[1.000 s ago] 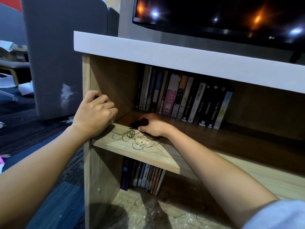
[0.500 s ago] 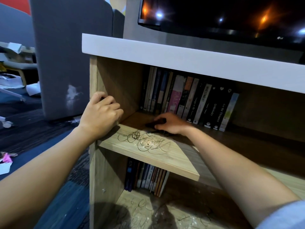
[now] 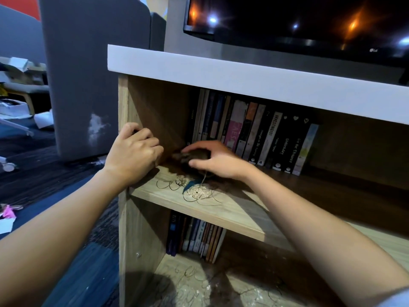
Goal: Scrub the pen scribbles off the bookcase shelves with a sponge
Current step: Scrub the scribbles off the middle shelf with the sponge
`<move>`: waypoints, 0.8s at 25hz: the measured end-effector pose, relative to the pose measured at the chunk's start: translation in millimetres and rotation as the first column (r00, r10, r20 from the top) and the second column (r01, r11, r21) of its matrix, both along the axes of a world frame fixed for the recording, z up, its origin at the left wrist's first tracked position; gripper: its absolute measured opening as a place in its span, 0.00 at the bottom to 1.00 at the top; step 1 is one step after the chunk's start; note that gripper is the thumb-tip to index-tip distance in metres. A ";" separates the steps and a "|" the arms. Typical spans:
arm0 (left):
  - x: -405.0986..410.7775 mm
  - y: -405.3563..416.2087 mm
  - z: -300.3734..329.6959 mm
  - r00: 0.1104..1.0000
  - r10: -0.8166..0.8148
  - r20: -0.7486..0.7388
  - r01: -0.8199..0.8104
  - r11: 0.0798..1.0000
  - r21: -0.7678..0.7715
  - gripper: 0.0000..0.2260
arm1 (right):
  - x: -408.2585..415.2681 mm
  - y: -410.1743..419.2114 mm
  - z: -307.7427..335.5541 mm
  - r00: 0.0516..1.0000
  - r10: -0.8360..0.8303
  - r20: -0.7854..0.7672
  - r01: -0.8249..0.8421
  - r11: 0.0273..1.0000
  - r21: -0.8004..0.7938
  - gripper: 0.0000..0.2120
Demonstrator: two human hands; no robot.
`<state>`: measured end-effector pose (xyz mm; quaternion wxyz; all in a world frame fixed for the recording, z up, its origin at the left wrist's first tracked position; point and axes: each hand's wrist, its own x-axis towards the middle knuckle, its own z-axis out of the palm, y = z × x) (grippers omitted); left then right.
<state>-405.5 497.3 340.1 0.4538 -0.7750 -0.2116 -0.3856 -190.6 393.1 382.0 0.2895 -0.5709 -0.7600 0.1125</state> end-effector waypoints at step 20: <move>-2.7 -16.5 7.4 0.997 0.047 -0.063 -0.051 0.997 -0.063 0.05 | 9.3 -48.8 -37.6 0.948 -0.026 0.317 0.067 0.991 -0.120 0.15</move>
